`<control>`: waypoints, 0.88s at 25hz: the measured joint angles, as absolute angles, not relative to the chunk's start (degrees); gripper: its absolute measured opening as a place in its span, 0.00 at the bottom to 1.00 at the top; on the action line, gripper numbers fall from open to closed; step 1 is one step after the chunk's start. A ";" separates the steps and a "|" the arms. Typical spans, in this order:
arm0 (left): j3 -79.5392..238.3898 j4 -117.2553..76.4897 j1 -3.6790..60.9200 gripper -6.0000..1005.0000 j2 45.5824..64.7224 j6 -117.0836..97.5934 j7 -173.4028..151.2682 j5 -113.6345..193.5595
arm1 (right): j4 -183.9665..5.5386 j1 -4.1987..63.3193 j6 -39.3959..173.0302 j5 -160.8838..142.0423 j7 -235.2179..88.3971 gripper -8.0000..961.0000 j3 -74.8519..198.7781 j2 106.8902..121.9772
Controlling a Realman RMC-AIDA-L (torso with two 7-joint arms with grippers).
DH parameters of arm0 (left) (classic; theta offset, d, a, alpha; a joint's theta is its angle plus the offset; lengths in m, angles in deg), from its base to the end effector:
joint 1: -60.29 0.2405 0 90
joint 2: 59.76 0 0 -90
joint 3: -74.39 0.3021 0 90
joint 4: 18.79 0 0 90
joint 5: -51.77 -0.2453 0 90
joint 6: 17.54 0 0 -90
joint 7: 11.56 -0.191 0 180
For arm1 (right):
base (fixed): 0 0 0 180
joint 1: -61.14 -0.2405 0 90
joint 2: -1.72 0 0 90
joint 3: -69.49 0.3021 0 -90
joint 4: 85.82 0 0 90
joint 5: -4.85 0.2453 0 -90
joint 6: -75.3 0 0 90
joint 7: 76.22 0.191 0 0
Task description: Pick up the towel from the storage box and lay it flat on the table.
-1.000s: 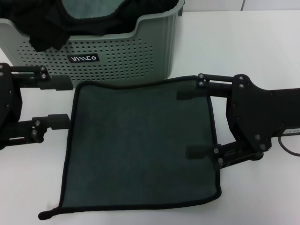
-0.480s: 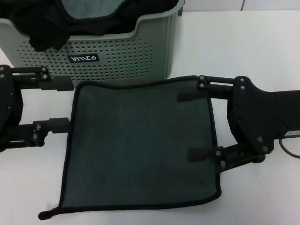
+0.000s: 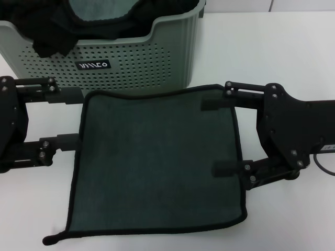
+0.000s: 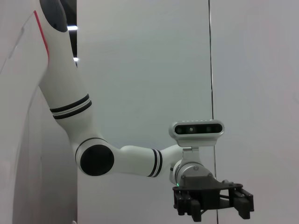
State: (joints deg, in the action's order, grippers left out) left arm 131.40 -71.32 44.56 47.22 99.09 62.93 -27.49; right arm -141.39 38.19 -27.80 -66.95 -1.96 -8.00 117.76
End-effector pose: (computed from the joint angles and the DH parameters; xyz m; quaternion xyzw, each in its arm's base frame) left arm -0.2691 0.2980 0.0728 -0.9270 0.0069 -0.3721 0.0462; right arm 0.1617 0.3215 -0.0374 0.9065 0.0485 -0.4174 0.0421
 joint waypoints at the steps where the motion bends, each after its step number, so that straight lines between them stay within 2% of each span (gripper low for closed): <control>1: 131.38 -71.25 44.56 0.60 47.22 99.09 62.92 -27.50 | -141.25 38.17 -27.80 -66.95 -1.96 0.91 -8.00 117.76; 22: 131.07 -71.08 44.65 0.60 47.65 99.00 62.09 -27.51 | -140.34 38.03 -27.61 -67.08 -1.64 0.90 -8.06 117.64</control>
State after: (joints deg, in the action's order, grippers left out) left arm 131.07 -71.08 44.65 47.65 99.00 62.09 -27.51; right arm -140.34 38.03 -27.61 -67.08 -1.64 -8.06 117.64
